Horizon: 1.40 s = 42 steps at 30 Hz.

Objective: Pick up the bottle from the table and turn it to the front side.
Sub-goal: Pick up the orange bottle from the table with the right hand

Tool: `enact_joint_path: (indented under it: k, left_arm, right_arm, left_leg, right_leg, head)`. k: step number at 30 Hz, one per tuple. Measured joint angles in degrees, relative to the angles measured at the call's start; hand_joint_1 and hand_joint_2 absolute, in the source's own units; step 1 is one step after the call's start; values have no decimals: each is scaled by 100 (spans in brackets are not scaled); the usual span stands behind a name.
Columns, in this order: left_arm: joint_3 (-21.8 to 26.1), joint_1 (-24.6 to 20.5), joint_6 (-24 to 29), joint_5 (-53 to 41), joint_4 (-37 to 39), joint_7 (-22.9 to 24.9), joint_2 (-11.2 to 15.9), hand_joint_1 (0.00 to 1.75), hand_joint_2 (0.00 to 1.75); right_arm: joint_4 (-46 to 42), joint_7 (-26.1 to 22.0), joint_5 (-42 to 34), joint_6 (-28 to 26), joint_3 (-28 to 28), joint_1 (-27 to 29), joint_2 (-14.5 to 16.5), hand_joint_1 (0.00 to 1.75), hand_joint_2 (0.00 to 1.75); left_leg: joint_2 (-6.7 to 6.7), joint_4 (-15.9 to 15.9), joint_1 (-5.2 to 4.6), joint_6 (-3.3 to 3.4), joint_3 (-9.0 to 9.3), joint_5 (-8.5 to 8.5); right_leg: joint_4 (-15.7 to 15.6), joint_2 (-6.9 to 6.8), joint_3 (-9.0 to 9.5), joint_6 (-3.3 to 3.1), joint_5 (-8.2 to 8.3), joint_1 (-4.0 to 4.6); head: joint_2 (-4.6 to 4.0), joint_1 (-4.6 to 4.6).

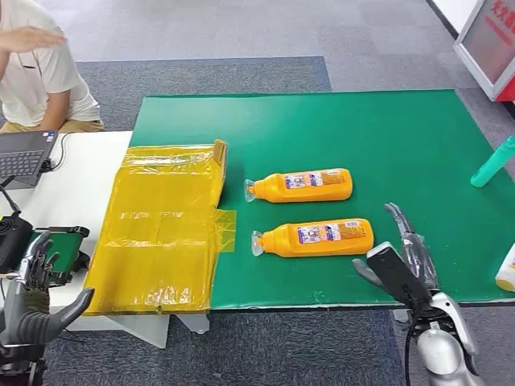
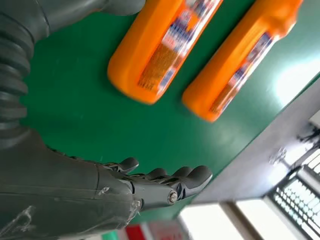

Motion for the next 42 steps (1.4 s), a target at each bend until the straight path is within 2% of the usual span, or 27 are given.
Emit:
enact_joint_path:
  k: [3,6,12,19,28,38,42]
  left_arm:
    - [-1,-7,7,0,31,-39,12,0,175]
    - [-3,-22,23,0,76,-65,33,0,175]
    - [-33,-93,20,-35,143,-39,36,0,175]
    - [-148,-231,36,-42,236,8,43,0,175]
    - [-287,-314,108,-24,324,39,89,0,175]
    - [-304,-324,116,12,372,39,117,0,175]
    - [-301,-325,163,22,379,31,130,0,175]
  right_arm:
    - [38,-63,-362,116,-3,-7,0,0,175]
    - [101,-29,-128,60,-3,-61,-5,0,175]
    - [273,475,1899,-329,235,-350,-70,0,175]
    - [700,796,3271,-320,770,-854,-133,0,175]
    - [1273,965,3949,-233,1324,-1392,-158,0,175]
    - [1543,1001,4255,-204,1608,-1619,-178,0,175]
    - [1655,1209,4509,85,1788,-1781,-210,0,175]
  left_leg:
    - [0,0,0,0,0,0]
    - [0,0,0,0,0,0]
    - [0,0,0,-1,0,2]
    - [0,0,0,-2,1,7]
    - [0,0,0,0,-1,8]
    - [0,0,0,0,-1,8]
    - [0,0,0,-1,-1,8]
  right_leg:
    - [0,0,0,0,0,0]
    - [0,0,0,0,0,0]
    - [0,0,0,-1,2,0]
    - [1,0,0,-2,3,0]
    - [1,0,-1,-1,3,0]
    - [1,0,-2,-1,3,0]
    - [1,0,-1,-1,3,0]
  head:
    - [0,1]
    - [-1,0]
    - [0,1]
    - [0,0]
    - [-1,0]
    - [-1,1]
    - [-1,0]
